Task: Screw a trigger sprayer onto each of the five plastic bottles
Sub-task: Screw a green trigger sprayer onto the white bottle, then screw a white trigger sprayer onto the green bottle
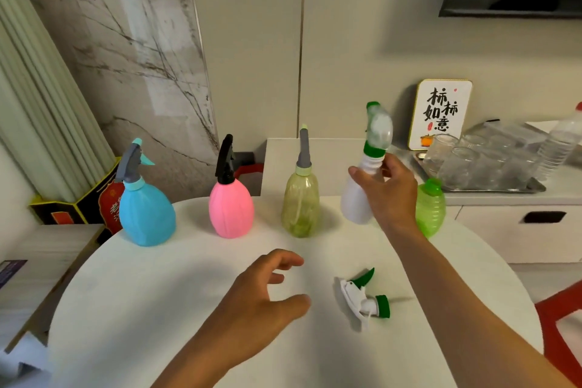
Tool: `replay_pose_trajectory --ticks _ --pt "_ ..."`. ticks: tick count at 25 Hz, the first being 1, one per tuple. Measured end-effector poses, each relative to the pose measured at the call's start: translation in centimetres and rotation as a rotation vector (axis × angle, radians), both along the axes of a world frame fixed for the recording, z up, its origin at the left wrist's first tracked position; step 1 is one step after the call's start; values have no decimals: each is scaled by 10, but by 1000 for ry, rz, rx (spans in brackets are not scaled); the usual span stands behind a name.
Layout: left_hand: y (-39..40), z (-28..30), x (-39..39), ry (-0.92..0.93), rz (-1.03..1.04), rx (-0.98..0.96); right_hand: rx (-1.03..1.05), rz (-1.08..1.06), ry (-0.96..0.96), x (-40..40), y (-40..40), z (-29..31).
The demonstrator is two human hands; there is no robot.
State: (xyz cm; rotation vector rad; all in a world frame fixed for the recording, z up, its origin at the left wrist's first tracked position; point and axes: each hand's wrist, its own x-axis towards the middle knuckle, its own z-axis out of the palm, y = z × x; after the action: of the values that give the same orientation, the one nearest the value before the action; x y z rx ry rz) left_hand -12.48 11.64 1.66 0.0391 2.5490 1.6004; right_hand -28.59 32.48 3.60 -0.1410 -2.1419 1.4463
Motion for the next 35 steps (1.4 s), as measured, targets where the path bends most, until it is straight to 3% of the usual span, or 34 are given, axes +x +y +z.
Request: replay_pose_trajectory --ticks 3,9,16,21,23,25,28,30,33,35 --pt "-5 -2 -7 -4 39 -16 121 -47 -27 -16 -1 -27" --pt "-5 -4 -13 6 56 -36 132 -37 -124 -28 8 -58" --pt "-1 -6 -9 21 43 -73 130 37 -139 -18 10 -60" --pt "-2 -6 -12 4 46 -77 107 95 -255 -8 24 -45" --pt "-1 -7 -16 5 54 -81 186 132 -291 0 40 -35" --pt "3 -6 -17 12 51 -78 238 68 -224 11 56 -21" --pt "10 -4 -14 43 44 -60 153 -258 1 23 79 -5" --pt "13 -4 -12 59 41 -64 76 -359 66 22 92 -7" --pt "14 -5 -12 60 42 -70 51 -293 -156 16 102 -30" --pt "14 -7 -12 58 41 -79 155 -244 -345 11 104 -48"
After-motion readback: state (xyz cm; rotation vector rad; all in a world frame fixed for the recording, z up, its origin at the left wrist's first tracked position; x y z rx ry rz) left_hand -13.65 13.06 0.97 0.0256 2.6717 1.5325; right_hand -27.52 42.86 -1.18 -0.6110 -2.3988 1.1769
